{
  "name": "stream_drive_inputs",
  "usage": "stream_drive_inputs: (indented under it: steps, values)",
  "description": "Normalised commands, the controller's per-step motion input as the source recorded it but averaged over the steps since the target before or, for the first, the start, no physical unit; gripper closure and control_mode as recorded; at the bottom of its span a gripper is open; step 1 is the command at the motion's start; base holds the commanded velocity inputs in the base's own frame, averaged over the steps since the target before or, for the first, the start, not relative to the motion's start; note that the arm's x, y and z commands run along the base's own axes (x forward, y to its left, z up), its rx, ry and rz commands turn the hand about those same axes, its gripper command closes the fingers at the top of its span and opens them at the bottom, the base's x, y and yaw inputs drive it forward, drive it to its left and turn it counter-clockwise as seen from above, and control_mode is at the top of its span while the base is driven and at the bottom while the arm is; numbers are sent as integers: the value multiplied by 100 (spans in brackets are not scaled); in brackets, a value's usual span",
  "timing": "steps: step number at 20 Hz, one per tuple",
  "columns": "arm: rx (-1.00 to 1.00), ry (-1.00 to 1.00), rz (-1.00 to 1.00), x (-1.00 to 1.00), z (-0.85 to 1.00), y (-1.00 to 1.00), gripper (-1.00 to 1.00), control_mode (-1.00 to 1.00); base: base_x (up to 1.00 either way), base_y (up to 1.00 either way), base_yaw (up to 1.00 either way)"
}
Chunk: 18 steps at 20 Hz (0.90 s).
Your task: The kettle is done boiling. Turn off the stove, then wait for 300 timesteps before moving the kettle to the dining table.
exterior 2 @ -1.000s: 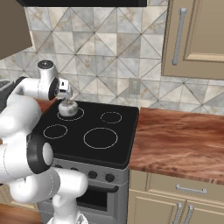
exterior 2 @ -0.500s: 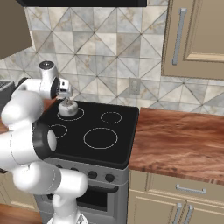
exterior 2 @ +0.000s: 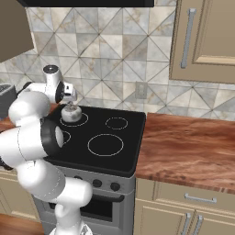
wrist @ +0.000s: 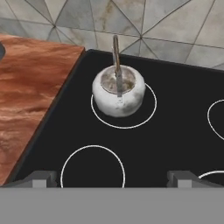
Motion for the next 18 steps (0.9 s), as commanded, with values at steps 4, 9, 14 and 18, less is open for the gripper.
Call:
stream_drive_inputs:
  steps: [4,9,14,18]
  values:
    - [-1,0,0,23,-16,13,-100,-100,0,0,0]
    - [-1,0,0,22,-11,10,-100,-100,0,0,0]
    - [-2,0,0,22,-10,8,-100,-100,0,0,0]
    - [-2,0,0,24,-11,5,-100,-100,0,0,0]
